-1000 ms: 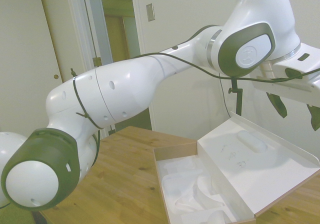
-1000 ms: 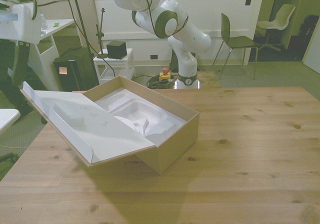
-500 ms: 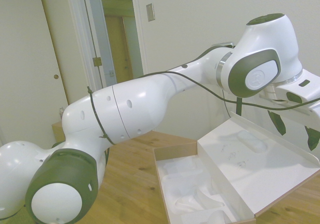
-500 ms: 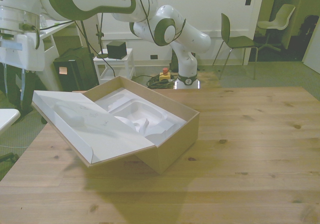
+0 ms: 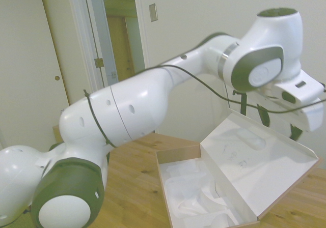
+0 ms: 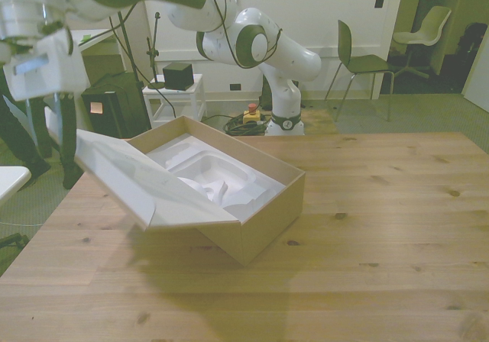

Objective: Close the box

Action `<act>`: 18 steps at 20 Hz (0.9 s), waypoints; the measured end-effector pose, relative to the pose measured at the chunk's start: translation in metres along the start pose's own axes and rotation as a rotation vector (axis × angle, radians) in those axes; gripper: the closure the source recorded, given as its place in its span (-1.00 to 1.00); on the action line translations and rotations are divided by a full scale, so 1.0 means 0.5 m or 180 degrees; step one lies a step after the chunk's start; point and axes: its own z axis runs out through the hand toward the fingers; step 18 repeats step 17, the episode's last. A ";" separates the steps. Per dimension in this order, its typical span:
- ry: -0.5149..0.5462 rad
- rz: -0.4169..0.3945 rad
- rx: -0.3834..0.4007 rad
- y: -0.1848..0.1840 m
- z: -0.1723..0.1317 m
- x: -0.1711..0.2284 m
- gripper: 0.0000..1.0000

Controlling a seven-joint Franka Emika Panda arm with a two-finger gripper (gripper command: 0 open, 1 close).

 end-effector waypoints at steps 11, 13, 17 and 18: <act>-0.1230 -0.1010 -0.0455 -0.164 0.032 -0.350 -1.00; -0.1182 -0.1185 -0.0542 -0.196 0.047 -0.405 -1.00; -0.0999 -0.1384 -0.0648 -0.246 0.069 -0.487 -1.00; -0.0999 -0.1384 -0.0648 -0.246 0.069 -0.487 -1.00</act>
